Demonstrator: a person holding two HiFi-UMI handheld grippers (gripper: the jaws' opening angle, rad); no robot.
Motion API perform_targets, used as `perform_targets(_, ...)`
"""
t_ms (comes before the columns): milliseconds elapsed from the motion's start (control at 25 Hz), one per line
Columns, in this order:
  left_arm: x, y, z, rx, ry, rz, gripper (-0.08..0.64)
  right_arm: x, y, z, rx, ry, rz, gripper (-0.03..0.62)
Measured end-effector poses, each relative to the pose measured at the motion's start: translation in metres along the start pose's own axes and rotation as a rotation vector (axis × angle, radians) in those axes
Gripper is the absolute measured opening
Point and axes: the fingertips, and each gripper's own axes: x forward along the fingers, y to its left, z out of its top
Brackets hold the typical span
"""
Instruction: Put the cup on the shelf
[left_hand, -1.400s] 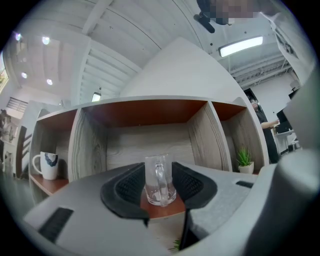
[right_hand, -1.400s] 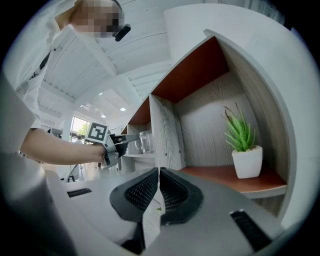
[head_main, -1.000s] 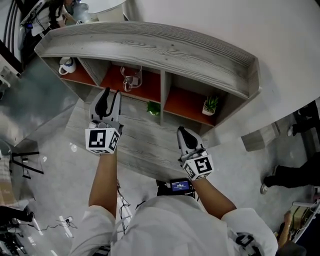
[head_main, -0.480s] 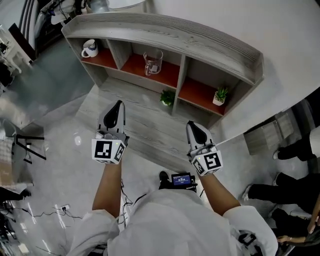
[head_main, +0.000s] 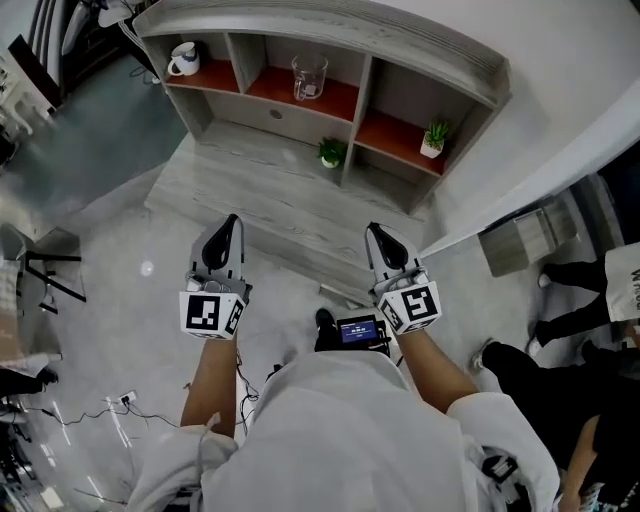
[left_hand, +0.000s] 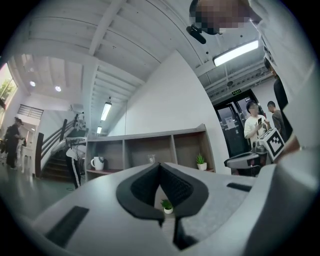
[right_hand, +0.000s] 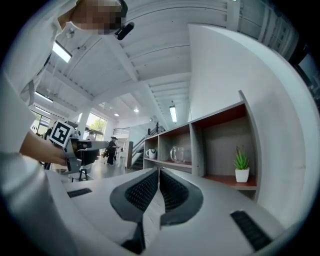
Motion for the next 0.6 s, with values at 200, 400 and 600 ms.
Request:
perform_targets(200,-0.058,-0.005,-0.014,-0.025,0.028,0.03,0.009,-0.034,0.026,0.001,-0.004,0.003,-0.003,0.034)
perform_targets(400,-0.114,-0.011,-0.027,-0.044,0.059,0.049,0.009,-0.066,0.061,-0.002,-0.01,0.019,-0.01,0.034)
perform_targets(600,-0.156,-0.024,-0.04,-0.053,0.09,0.037,0.009,-0.095,0.087,-0.006,-0.009,0.043,-0.018,0.034)
